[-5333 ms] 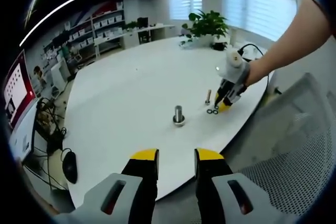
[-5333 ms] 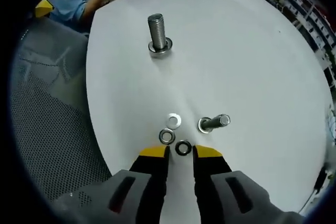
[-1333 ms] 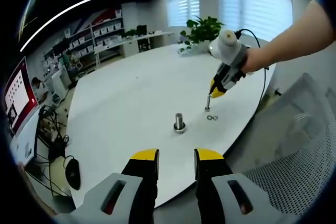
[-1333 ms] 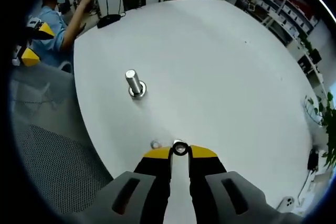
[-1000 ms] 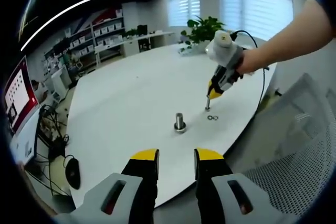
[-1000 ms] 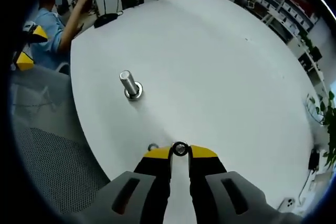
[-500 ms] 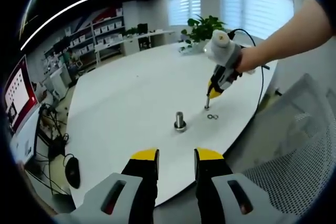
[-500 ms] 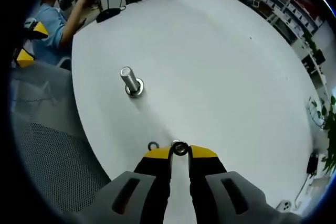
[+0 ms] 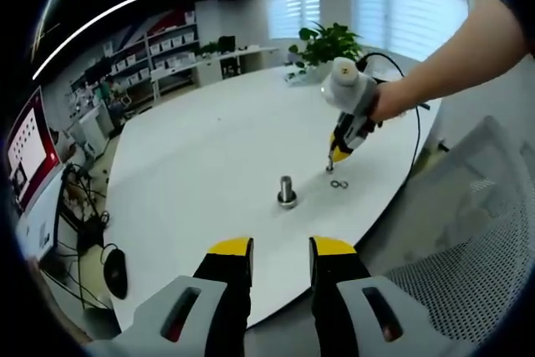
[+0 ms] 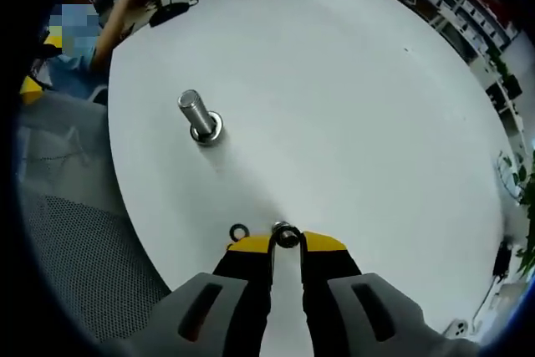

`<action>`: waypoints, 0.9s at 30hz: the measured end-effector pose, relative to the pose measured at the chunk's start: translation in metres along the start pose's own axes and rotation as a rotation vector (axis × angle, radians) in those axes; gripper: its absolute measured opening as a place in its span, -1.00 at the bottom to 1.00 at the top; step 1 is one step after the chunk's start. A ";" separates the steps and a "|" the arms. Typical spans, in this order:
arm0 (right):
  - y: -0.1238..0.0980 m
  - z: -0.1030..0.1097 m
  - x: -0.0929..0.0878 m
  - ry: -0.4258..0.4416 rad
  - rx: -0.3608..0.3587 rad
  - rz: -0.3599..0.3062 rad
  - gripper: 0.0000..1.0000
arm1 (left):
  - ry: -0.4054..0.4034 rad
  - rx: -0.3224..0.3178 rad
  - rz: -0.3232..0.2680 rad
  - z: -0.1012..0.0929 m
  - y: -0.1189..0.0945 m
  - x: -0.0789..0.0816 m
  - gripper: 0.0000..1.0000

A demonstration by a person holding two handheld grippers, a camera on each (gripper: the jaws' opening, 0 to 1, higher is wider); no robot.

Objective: Place the washer onto the threaded stud by aligning its center hole with the stud, sliding it down to the base, and recovering from edge contact or off-axis alignment until the washer reaches the visible bottom stop.

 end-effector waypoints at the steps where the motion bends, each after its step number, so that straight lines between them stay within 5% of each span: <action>1: 0.002 0.000 0.000 0.002 -0.001 0.000 -0.72 | 0.000 0.000 0.002 0.000 0.000 0.000 -0.51; 27: 0.017 0.006 -0.007 0.068 -0.001 0.019 -0.62 | -0.005 -0.006 -0.002 0.000 0.000 0.000 -0.51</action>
Point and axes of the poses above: the point that each gripper's makers call its tool centre point, and the gripper's own axes: y roughly forward along the fingers, z roughly to its left, x roughly out of its top, the point moved 4 cm from there along -y, roughly backward along the fingers, and after that the axes turned 1 degree about -y, right-handed, at the moved point
